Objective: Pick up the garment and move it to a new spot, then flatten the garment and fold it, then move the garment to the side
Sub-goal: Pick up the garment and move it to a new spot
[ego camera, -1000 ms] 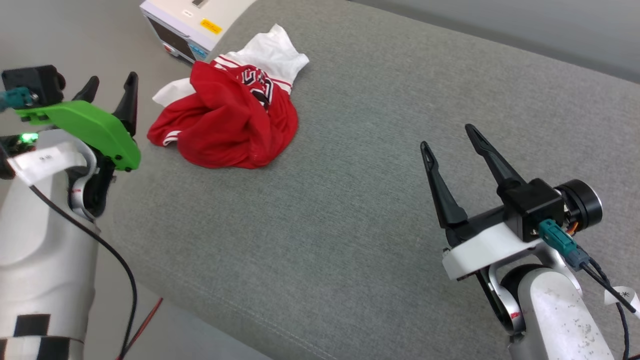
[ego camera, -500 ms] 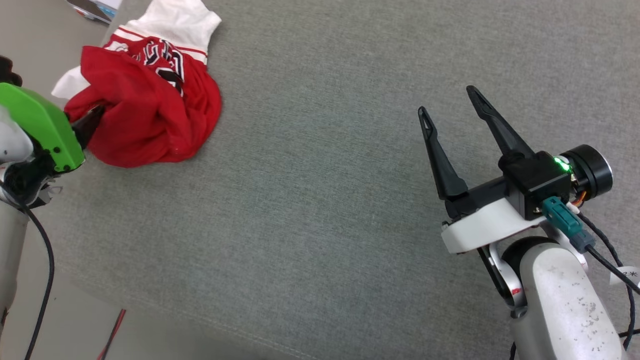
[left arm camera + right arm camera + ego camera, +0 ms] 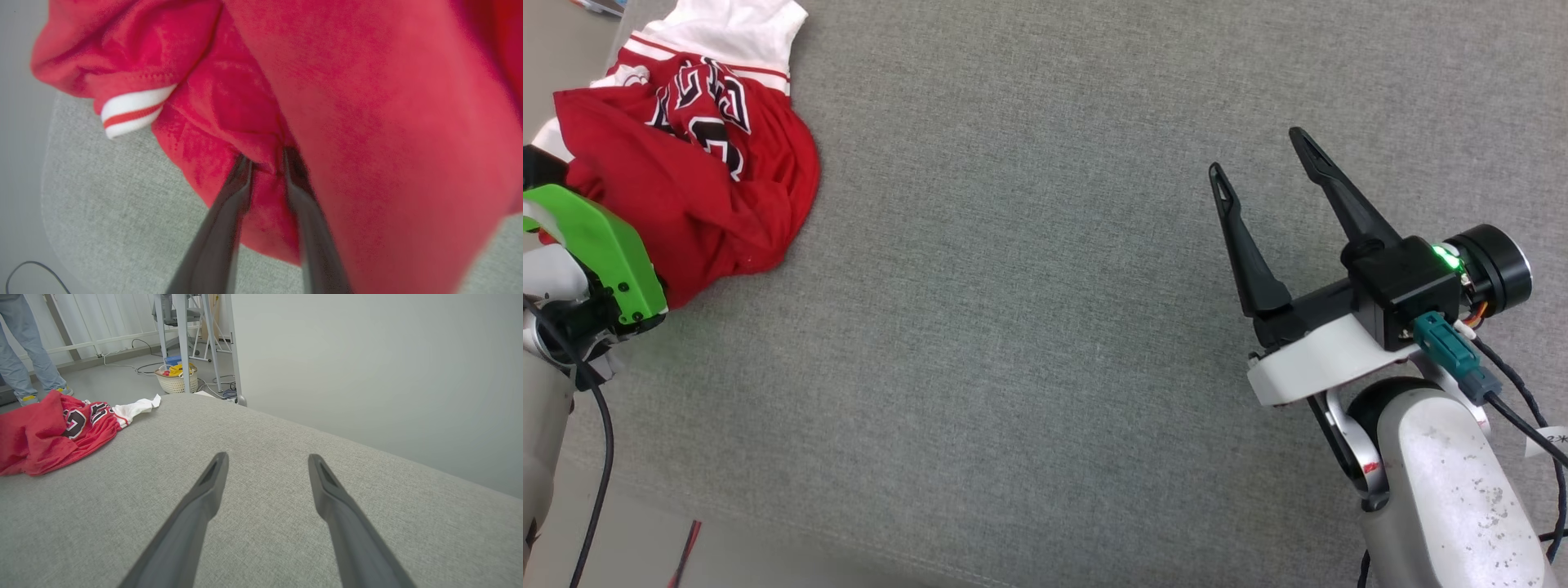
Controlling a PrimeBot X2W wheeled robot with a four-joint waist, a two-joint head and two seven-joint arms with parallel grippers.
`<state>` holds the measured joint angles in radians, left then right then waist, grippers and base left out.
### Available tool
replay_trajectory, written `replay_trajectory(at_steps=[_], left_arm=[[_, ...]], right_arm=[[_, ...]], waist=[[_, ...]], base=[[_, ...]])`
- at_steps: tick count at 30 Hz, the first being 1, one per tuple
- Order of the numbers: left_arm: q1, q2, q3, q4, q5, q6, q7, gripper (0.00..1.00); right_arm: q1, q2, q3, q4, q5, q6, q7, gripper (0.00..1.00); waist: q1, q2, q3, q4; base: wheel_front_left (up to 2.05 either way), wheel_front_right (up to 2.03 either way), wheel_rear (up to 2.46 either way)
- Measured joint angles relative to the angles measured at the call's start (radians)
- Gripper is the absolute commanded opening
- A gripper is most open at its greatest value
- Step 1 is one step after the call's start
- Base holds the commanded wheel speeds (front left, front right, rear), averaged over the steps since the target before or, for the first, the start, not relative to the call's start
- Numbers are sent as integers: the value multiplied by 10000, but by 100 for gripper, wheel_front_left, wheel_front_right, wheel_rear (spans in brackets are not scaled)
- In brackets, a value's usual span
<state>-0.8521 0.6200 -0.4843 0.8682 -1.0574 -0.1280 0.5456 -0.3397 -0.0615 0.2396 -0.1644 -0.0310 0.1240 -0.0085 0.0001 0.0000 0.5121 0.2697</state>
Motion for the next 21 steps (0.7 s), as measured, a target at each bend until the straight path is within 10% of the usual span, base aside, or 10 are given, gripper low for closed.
replay_trajectory(at_steps=[21], left_arm=[[-1479, 92, -966, 405, 2299, 316, -5714, 0]], right_arm=[[501, 50, -541, 109, 255, 0, -240, 100]], waist=[[-1, 0, -1499, 258]], base=[[0, 0, 0]])
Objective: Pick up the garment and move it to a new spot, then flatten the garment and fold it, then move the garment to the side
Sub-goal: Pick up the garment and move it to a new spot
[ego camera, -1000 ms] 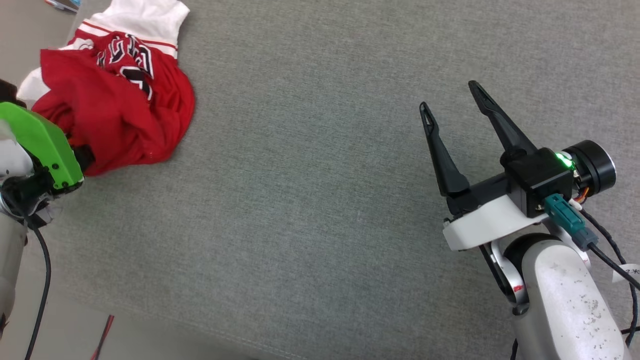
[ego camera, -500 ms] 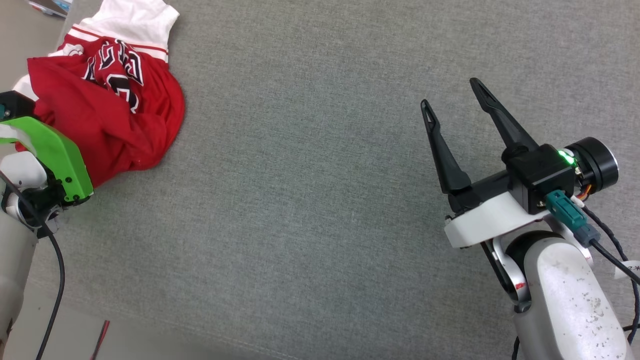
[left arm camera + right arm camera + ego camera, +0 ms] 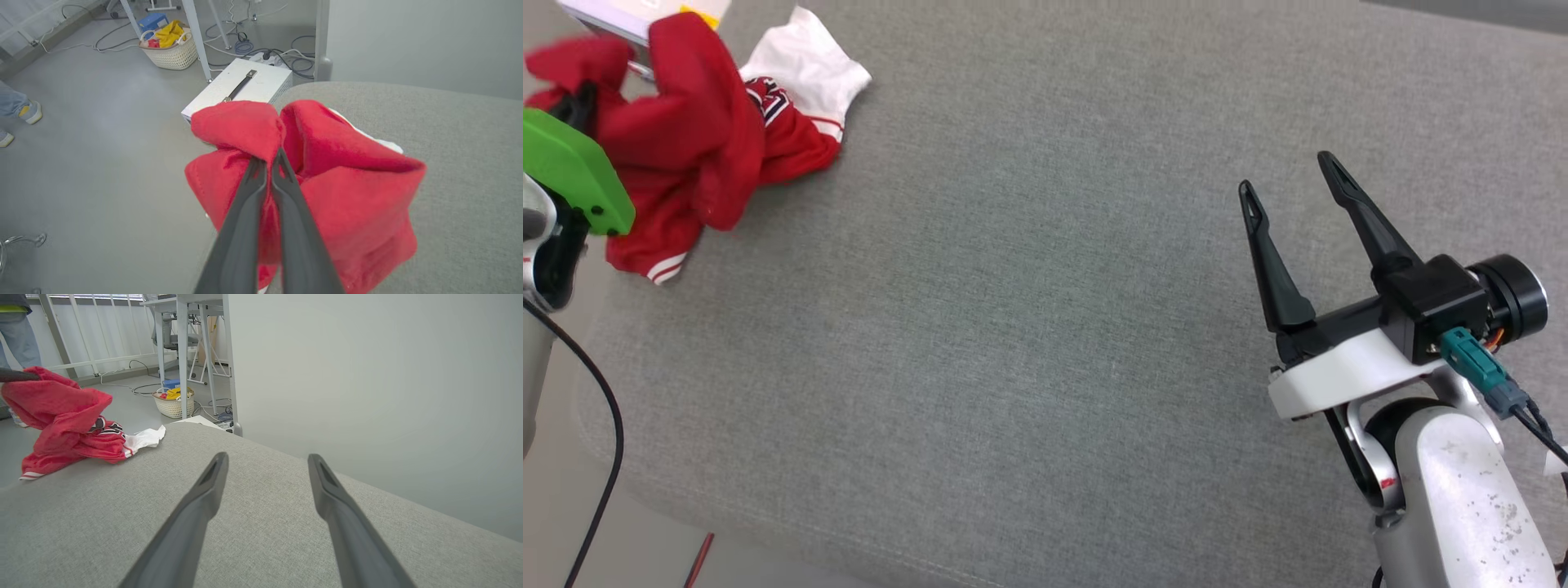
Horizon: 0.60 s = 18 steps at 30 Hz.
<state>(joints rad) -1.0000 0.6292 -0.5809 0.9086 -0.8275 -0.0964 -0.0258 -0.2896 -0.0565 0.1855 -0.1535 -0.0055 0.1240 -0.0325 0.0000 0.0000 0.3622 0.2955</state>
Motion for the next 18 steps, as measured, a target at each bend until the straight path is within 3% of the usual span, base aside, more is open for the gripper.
replay_trajectory(at_steps=[8, 18], left_arm=[[-164, -293, -50, -174, 479, 491, -1546, 0], [325, -928, -566, -1756, 535, 888, -1218, 0]], right_arm=[[530, 69, -441, 159, 328, 0, -295, 100], [1527, 79, -1083, 148, 823, 0, -424, 100]], waist=[[-1, 0, -1027, 70], [-1, 0, -2285, -248]], base=[[0, 0, 0], [0, 0, 0]])
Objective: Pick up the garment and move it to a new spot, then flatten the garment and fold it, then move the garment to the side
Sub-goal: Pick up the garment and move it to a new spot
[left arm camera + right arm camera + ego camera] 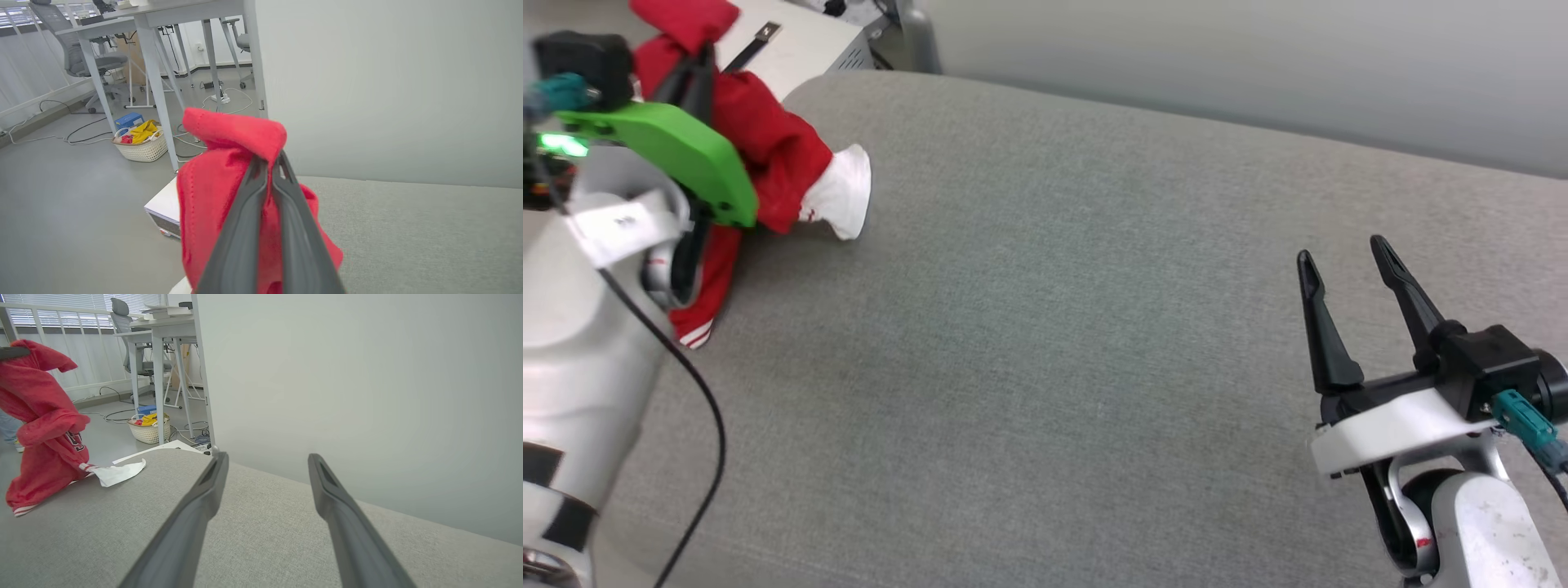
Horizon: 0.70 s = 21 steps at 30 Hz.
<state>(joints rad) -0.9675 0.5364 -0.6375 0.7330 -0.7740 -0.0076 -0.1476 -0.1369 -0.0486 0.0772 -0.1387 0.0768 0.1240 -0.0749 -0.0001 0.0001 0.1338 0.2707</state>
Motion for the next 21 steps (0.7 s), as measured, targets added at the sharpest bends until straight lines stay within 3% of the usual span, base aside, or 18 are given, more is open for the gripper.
replay_trajectory(at_steps=[11, 21], left_arm=[[1275, -1126, -1078, -2619, -13, 194, 784, 0], [1891, -2823, -2487, -4311, 136, 192, 1097, 0]], right_arm=[[869, 8, -481, -38, 412, 0, 13, 100], [1095, 6, -491, -21, 713, 0, -36, 100]], waist=[[0, 0, -481, -1287], [0, 1, -416, -2774]], base=[[0, 0, 0], [0, 0, 0]])
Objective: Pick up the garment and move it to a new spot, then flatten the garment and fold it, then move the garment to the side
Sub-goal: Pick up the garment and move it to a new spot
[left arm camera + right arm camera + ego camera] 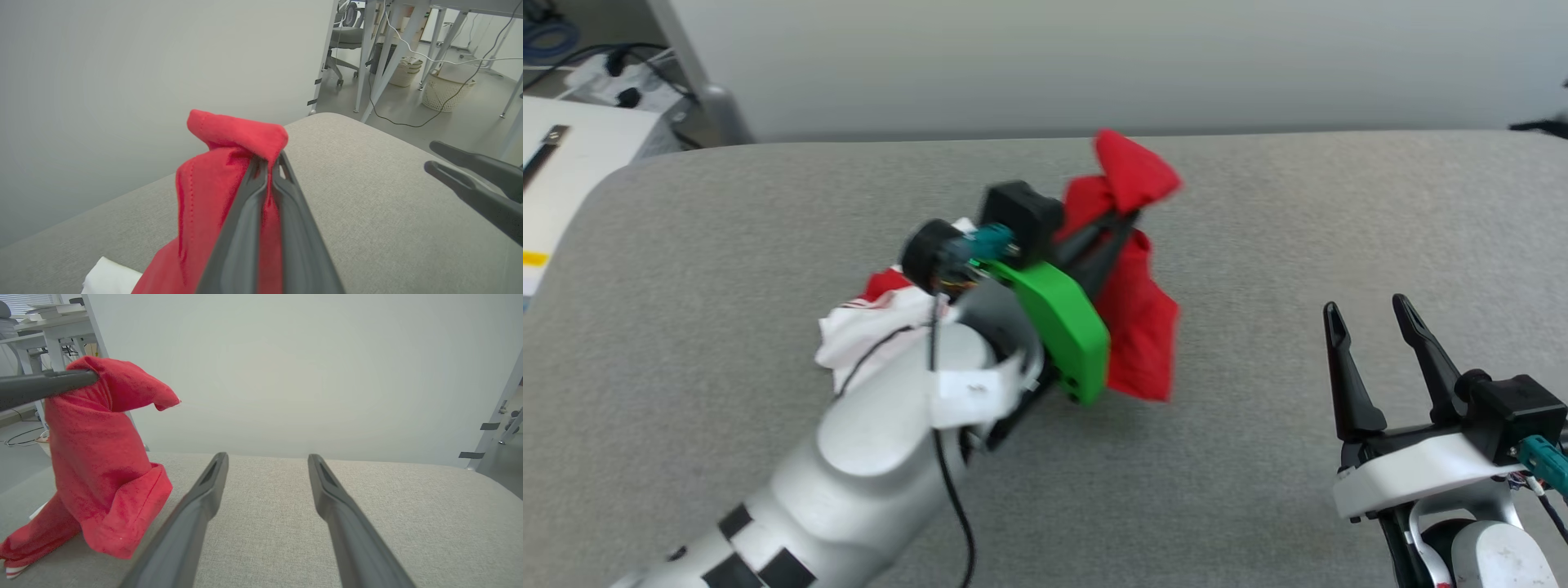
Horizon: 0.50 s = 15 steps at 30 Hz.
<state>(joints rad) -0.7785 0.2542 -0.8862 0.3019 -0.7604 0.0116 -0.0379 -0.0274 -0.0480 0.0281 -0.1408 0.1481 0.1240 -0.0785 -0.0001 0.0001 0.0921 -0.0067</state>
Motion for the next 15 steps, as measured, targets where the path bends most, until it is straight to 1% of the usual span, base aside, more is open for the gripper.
replay_trajectory(at_steps=[4, 7, 11, 15], left_arm=[[237, -596, -677, -479, 215, -109, 134, 0], [830, -819, -1164, -499, 211, -142, 311, 0], [1600, -715, -1348, -38, 104, -59, 313, 0], [1894, -573, -1369, 499, -144, -61, 311, 0]], right_arm=[[21, -4, 23, 10, 79, 0, -115, 100], [22, -4, 63, 6, 153, 0, -217, 100], [-14, -4, 46, -19, 153, 0, -295, 100], [-192, -6, -10, -77, 127, 0, -305, 100]], waist=[[0, 0, 181, -496], [0, 0, 455, -708], [0, 0, 915, -831], [0, 0, 1374, -784]], base=[[0, 0, 0], [0, 0, 0], [0, 0, 0], [0, 0, 0]])
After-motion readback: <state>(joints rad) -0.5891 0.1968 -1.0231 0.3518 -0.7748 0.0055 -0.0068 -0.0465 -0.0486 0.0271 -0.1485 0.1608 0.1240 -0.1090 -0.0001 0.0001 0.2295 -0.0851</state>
